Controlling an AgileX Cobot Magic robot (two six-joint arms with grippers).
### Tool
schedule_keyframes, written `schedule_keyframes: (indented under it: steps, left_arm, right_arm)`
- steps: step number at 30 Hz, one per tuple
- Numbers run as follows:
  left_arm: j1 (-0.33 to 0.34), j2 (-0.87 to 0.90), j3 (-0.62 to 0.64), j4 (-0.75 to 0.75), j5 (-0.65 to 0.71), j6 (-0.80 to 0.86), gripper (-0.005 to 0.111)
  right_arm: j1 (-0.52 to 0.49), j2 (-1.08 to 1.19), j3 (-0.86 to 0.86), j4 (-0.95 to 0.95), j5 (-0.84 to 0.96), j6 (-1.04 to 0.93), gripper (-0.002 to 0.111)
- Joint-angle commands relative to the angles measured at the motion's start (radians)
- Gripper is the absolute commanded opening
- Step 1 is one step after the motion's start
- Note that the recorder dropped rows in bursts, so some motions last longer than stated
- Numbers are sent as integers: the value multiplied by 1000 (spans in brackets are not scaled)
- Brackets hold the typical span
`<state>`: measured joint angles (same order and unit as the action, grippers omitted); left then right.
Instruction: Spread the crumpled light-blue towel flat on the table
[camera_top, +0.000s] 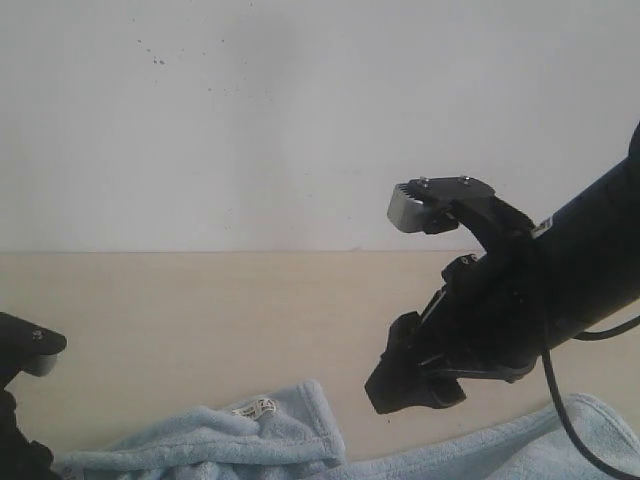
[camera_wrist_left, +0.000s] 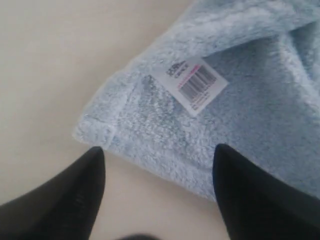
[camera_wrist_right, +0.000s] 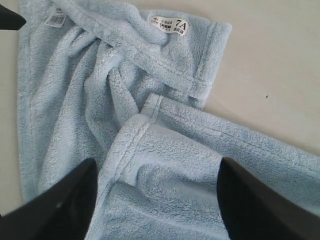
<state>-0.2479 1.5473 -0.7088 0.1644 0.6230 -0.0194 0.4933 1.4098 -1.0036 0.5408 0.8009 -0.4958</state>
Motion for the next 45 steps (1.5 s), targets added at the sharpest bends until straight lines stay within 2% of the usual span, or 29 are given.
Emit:
schedule_keyframes:
  steps: [1,8,11,12,14,15,22,29,40,43,45]
  left_arm:
    - [67,49,-27,13,-37,-33,59]
    - [175,68,-31,-25,-124,38,59]
    - [179,102,-31,-131,-132,169,59]
    - [179,122,-31,-228,-132,279,59]
    - [179,147,-31,-332,-129,396,59]
    - [179,152,-31,-338,-129,408,59]
    - [179,160,-53,-321,-175,401,59]
    - [227,171,-53,-321,-201,385,59]
    - [229,207,-53,-310,-203,387,59]
    - [229,207,-53,-310,-203,387,53]
    - [229,207,-53,-310,-194,387,42]
  right_arm:
    - [4,-2,4,-5,-4,1,64]
    - [4,-2,4,3,-8,0,64]
    - [4,-2,4,3,-8,0,64]
    - [4,-2,4,3,-8,0,64]
    - [4,-2,4,3,-8,0,64]
    - [4,-2,4,3,-8,0,64]
    - [4,-2,4,3,-8,0,64]
    - [4,-2,4,3,-8,0,64]
    - [4,-2,4,3,-4,-7,64]
    - [4,-2,4,3,-6,-7,64]
    - [4,-2,4,3,-8,-7,64]
